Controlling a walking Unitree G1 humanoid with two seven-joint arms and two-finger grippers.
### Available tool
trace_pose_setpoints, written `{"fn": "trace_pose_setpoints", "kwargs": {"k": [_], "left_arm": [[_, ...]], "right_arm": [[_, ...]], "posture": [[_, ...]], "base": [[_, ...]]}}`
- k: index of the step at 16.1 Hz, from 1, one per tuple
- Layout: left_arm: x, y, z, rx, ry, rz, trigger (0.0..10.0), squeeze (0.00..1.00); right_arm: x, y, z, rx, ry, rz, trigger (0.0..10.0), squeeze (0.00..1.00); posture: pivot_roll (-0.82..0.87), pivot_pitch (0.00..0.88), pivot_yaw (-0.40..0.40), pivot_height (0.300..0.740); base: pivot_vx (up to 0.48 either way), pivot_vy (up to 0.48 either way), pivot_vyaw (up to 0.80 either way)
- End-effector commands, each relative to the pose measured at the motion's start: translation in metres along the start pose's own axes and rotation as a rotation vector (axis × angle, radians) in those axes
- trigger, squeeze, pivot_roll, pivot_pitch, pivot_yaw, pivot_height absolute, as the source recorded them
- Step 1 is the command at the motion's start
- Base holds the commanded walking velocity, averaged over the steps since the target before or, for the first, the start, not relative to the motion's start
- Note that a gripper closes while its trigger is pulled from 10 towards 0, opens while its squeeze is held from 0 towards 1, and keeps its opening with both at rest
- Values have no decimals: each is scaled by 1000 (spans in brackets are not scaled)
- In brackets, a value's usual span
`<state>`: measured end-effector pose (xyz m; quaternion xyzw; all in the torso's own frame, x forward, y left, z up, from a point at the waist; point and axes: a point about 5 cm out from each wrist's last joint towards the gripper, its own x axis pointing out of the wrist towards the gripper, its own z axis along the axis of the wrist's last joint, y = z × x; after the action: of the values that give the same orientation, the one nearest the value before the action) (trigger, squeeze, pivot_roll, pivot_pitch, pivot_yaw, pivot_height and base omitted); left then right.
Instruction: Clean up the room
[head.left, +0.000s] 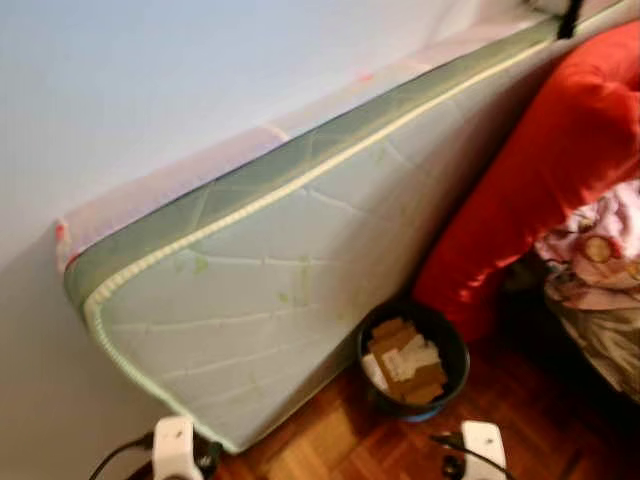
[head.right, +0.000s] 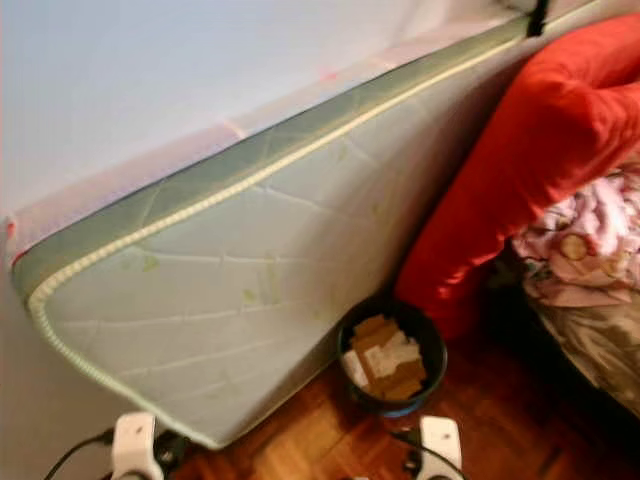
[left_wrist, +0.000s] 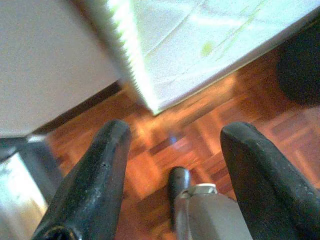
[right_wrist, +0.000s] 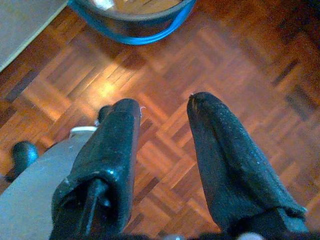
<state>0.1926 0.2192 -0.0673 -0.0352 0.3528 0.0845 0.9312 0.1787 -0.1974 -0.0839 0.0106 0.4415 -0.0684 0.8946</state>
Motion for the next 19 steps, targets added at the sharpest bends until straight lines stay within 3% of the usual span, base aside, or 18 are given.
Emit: {"fn": "trace_pose_setpoints", "kwargs": {"k": [1,8,12,19], "left_arm": [[2,-9,-13,114,191,-60,10000,0],[2,-8,-13,122,183,-59,10000,0],[2,-8,-12,122,184,-56,10000,0],[2,-8,-12,118,184,-55,10000,0]], "right_arm": [[4,-15,18,152,16,66,10000,0],[4,-15,17,125,31,71,10000,0],[4,-15,18,129,29,70,10000,0],[4,-14,20,153,7,67,10000,0]], "posture": [[24,0,-8,740],[24,0,-9,740],[22,0,-7,740],[18,0,-6,740]], "base": [[0,0,0],[0,-390,0],[0,-404,-756],[0,-404,0]]}}
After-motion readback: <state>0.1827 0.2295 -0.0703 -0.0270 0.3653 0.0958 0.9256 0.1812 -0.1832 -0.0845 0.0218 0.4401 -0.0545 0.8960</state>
